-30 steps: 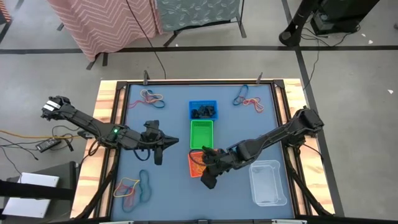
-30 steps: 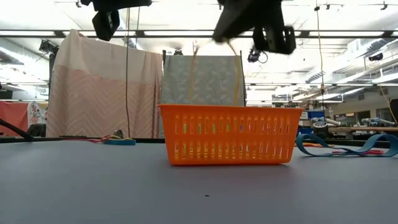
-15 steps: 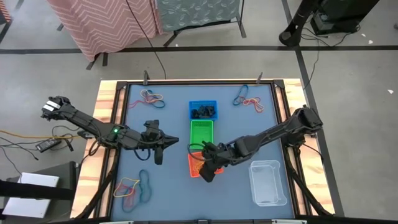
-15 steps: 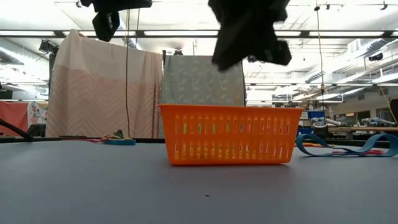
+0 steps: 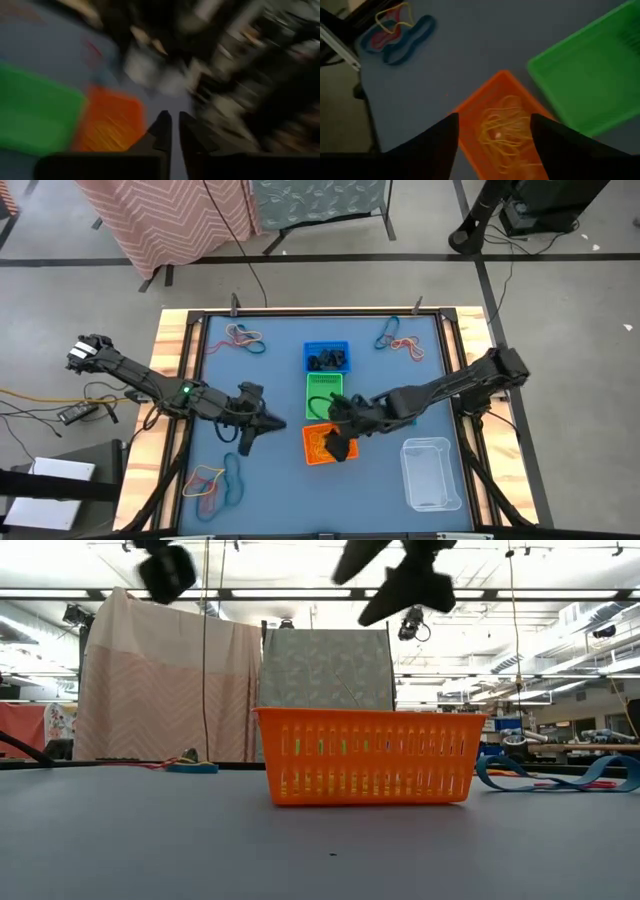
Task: Sort rubber bands into baskets
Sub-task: Put the yellow rubber band into the orange bin
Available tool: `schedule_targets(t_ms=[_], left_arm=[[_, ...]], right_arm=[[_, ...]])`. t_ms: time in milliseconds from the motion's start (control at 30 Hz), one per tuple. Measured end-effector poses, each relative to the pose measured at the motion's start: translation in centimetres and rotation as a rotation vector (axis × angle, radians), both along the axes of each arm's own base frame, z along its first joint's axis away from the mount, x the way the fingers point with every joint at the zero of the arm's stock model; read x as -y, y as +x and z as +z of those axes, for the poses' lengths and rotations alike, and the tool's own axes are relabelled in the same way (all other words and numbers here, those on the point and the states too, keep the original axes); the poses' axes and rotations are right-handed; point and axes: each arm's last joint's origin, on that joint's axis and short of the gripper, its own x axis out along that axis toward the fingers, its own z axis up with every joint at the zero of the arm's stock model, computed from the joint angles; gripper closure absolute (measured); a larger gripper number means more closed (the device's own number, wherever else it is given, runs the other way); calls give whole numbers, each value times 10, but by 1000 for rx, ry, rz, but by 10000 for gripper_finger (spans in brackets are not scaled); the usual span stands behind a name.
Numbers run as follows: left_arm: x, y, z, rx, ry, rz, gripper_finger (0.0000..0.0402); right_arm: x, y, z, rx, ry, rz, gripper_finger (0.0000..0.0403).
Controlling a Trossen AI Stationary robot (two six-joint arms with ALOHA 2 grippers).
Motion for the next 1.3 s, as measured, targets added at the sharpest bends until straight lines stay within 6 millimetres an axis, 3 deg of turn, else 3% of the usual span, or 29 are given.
schedule_targets(t_ms=[133,267,400,533,700,967,1067,1300], left_arm=[[20,-15,-17,-279,-201,-217,302],[53,-43,-40,-597,-240,-328,255],[78,-69,-61,-850,-219,-319,239],[77,-87,-79,-1022,-110,-144,239],[65,-97,-89,-1107,45,-23,239],[72,-108,-117,-1084,36,-307,239],[64,-115,-129,-1143,81,-284,239],[59,-118,-133,-1131,173,-286,239]], right_arm=[[8,-18,13,-43,-99,-39,140],[14,-26,16,-76,-167,-76,145],[14,-25,12,-96,-177,-76,147],[14,-24,5,-104,-182,-79,146],[16,-26,-2,-129,-167,-79,149],[15,-26,-3,-134,-153,-70,151],[15,-26,-3,-131,-138,-91,152],[15,-26,-3,-127,-119,-115,152]])
